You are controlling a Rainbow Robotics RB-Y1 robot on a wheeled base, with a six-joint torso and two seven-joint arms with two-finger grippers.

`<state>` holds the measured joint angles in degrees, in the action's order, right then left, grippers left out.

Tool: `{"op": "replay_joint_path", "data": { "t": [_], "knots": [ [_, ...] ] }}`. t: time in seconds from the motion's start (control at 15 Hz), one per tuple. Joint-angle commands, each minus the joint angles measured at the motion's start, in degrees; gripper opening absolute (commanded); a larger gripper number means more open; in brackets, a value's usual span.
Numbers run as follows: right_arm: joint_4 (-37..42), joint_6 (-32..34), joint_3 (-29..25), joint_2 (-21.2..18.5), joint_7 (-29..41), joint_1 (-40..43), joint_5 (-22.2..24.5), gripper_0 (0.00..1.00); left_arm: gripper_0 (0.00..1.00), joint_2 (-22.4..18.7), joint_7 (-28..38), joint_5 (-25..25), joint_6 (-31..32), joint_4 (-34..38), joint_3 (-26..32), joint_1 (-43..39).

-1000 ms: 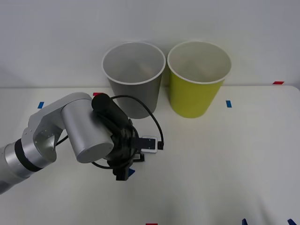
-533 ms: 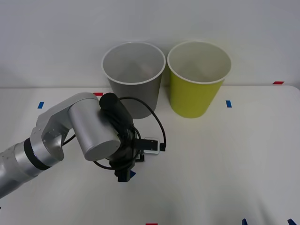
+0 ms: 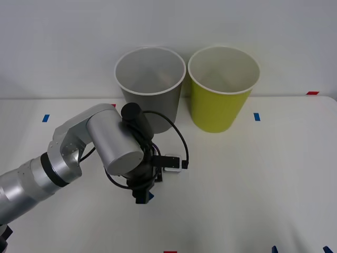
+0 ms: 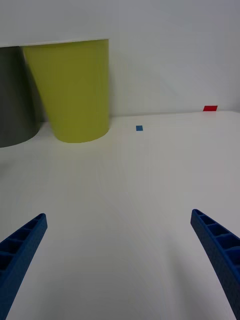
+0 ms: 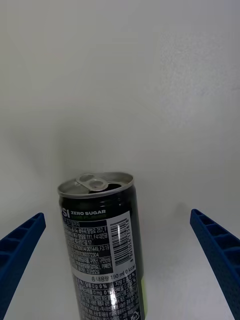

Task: Put cans in the gray bin and PET bottles in the light green bin.

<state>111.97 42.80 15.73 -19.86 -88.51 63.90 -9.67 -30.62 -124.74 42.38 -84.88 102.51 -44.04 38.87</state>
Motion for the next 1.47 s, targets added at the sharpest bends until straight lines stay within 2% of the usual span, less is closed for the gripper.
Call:
{"op": "replay_joint_path", "data": {
  "t": [0.07,0.6,0.8,1.47],
  "knots": [
    [0.00,0.00,0.00,0.00,0.00,0.00,0.00,1.00,1.00,0.21,-0.25,-0.98,-0.02,-0.82,0.00,0.06],
    [0.00,0.00,0.00,0.00,0.00,0.00,0.00,1.00,1.00,1.80,-0.77,-2.03,0.16,-3.10,0.00,0.06],
    [0.00,0.00,0.00,0.00,0.00,0.00,0.00,1.00,1.00,2.85,-1.56,-2.03,2.97,-6.09,0.00,0.06],
    [0.00,0.00,0.00,0.00,0.00,0.00,0.00,1.00,1.00,2.68,-1.83,-2.47,2.71,-6.18,-1.05,-0.03]
  ]
}}
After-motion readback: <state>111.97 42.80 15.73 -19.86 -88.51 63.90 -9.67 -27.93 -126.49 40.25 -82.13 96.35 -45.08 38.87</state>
